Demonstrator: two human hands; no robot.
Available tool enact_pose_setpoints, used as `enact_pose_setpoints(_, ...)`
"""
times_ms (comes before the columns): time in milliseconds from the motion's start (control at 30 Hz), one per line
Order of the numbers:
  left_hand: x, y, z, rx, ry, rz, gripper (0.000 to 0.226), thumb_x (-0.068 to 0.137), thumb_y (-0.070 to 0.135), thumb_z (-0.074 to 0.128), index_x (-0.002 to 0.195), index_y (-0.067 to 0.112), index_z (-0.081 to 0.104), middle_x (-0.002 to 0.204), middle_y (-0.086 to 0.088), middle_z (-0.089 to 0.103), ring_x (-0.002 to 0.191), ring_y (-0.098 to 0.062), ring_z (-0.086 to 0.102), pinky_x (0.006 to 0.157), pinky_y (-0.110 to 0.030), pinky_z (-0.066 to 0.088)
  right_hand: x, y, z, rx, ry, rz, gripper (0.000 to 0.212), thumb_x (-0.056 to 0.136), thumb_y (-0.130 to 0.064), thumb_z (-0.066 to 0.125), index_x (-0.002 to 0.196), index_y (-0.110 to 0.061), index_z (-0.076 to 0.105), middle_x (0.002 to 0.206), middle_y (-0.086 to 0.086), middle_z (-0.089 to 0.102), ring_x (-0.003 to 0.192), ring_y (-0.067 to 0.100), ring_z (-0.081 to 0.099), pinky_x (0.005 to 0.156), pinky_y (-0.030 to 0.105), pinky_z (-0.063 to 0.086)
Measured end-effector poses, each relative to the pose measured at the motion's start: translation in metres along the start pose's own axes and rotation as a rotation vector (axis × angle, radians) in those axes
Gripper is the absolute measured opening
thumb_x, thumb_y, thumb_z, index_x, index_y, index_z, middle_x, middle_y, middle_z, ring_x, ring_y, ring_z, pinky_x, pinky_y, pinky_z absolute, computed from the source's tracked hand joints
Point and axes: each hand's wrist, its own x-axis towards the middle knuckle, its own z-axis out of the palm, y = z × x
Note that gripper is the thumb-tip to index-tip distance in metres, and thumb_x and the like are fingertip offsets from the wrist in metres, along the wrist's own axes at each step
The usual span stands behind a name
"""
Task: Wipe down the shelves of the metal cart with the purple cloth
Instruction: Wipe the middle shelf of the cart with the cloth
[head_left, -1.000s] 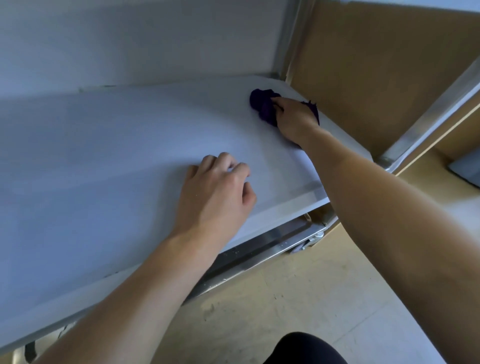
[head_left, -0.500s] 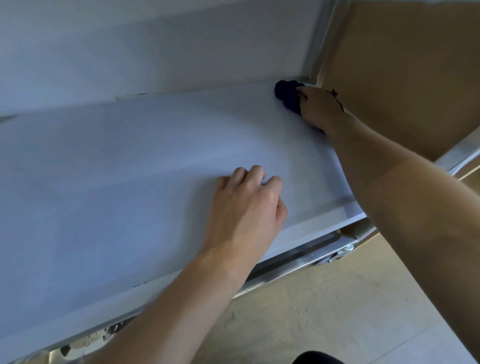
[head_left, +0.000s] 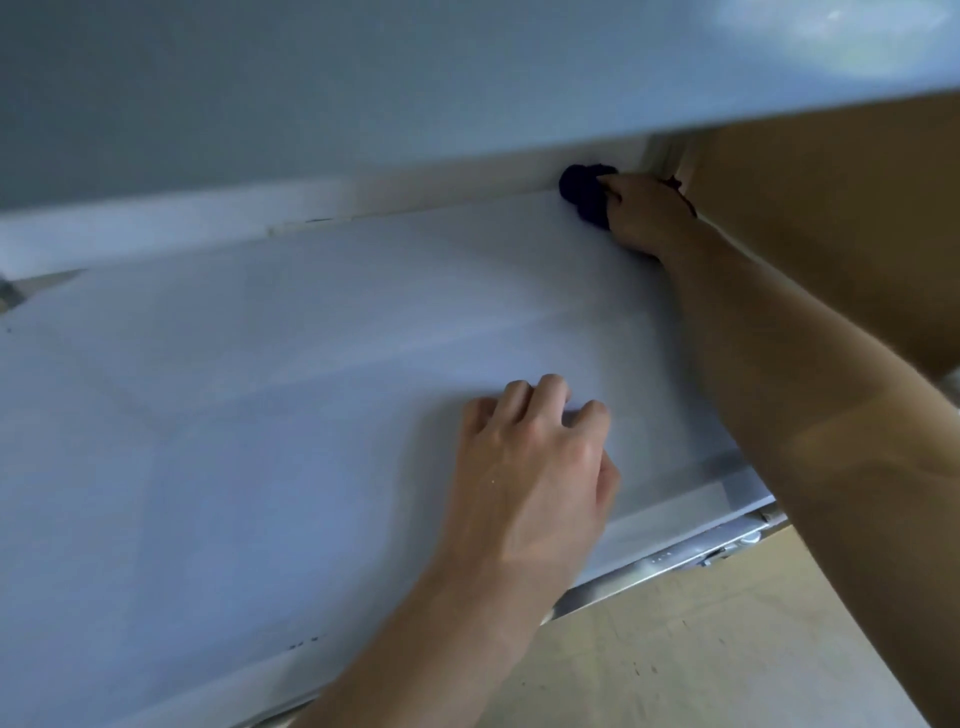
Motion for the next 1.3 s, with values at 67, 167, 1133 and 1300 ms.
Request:
enact_pose_setpoints(67,0.001,0.001,0.000,-0.004,-0.012,0.006,0.028,0.077,0.023,0.040,0.079,0.021,0.068,0.089,0.000,0.062,0.080,-0.025,0.058,0.069,-0.038,0.046,-0.003,-0.001,-0.001,-0.008,-0.035,-0.020,0.044,0.105,-0.029,0.029,0.147,-0.019,0.036,0.147,0.013,0.043,0.128,0.032,0.045,0.100,0.030,0.035)
enact_pose_setpoints(167,0.002,0.001,0.000,-0.008,-0.018,-0.003,0.027,0.076,0.022,0.041,0.078,0.020,0.068,0.089,0.000,0.062,0.080,-0.025,0.058,0.069,-0.039,0.047,-0.012,-0.010,0.000,0.019,-0.099,-0.089,0.044,0.105,-0.029,0.030,0.147,-0.019,0.038,0.152,0.008,0.037,0.135,0.027,0.039,0.109,0.028,0.027)
enact_pose_setpoints(1133,-0.014,-0.002,-0.030,-0.020,0.059,0.002,0.017,0.082,0.022,0.055,0.070,0.013,0.064,0.071,-0.001,0.063,0.068,-0.027,0.059,0.058,-0.031,0.043,-0.230,-0.072,-0.007,-0.004,-0.063,-0.329,0.038,0.103,-0.022,0.037,0.139,-0.027,0.049,0.153,0.004,0.036,0.140,0.020,0.034,0.111,0.032,0.026)
enact_pose_setpoints(1300,-0.040,-0.050,-0.070,0.023,-0.094,-0.037,0.012,0.085,0.021,0.056,0.086,0.017,0.068,0.097,0.001,0.066,0.092,-0.026,0.060,0.071,-0.036,0.050,-0.232,-0.072,-0.008,-0.001,-0.080,-0.320,0.039,0.103,-0.025,0.035,0.140,-0.030,0.047,0.153,0.004,0.036,0.139,0.022,0.036,0.112,0.032,0.025)
